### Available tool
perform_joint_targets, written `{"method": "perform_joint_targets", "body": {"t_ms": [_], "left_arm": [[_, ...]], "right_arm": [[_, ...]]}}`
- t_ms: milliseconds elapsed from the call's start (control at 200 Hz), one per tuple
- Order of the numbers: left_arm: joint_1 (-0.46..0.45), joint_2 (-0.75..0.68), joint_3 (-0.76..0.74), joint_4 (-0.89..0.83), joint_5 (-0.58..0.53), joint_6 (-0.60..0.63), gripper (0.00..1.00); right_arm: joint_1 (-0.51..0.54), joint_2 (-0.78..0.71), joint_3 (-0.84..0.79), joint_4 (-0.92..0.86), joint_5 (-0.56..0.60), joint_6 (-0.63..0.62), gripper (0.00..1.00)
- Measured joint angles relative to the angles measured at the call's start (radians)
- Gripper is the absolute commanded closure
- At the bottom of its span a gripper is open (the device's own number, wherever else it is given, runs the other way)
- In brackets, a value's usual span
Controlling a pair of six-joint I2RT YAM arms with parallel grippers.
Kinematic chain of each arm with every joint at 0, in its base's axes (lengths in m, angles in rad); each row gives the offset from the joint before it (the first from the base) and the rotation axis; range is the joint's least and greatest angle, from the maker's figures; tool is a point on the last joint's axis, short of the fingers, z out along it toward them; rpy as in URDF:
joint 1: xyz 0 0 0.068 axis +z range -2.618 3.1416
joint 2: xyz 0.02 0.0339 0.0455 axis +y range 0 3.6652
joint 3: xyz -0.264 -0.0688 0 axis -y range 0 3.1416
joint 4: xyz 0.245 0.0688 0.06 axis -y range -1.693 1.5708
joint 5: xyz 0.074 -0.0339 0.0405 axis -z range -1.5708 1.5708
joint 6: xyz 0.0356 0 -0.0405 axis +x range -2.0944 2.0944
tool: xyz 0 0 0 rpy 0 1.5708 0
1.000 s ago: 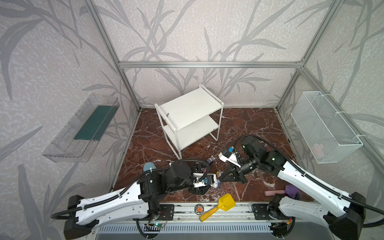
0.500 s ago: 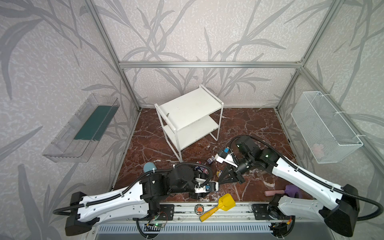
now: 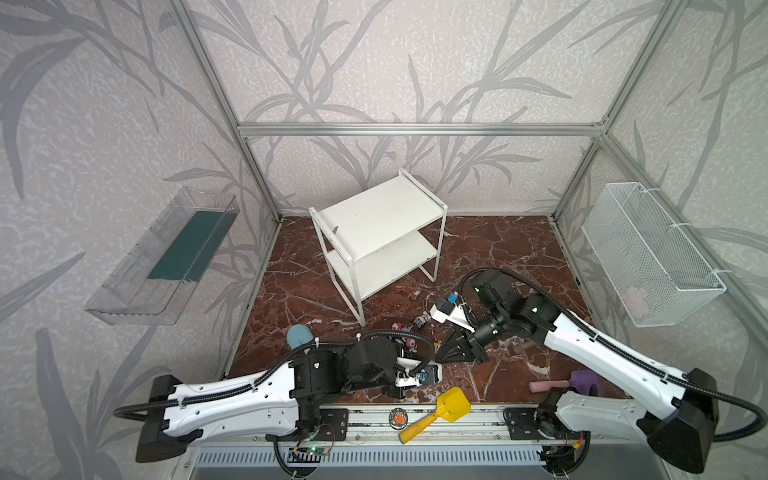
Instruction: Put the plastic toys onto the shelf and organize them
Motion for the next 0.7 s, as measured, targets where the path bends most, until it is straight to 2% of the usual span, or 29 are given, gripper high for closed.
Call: {"method": "perform_joint_targets", "body": {"t_ms": [140, 245, 375, 485, 700], "left_arm": [[-0.034, 0.03, -0.033, 0.087, -0.07, -0.006, 0.97], [-0.048, 0.064, -0.071, 0.225, -0.194, -0.019, 0.97], [-0.06, 0.09, -0.156, 0.446, -0.35, -0.019, 0.99], [-0.077, 0.141, -0.223, 0.64, -0.458, 0.006, 1.0], [-0.101, 0.366, -0.325, 1.138, -0.628, 0.129, 1.0]], "right_arm": [[-0.008, -0.001, 0.0, 0.028, 0.045, 0.01, 0.56], [-0.032, -0.012, 0.0, 0.043, 0.07, 0.056, 0.44], [-0.1, -0.069, -0.001, 0.076, 0.134, 0.166, 0.39], [-0.132, -0.129, -0.001, 0.093, 0.24, 0.264, 0.34], [-0.129, -0.185, -0.016, 0.119, 0.426, 0.45, 0.33]]}}
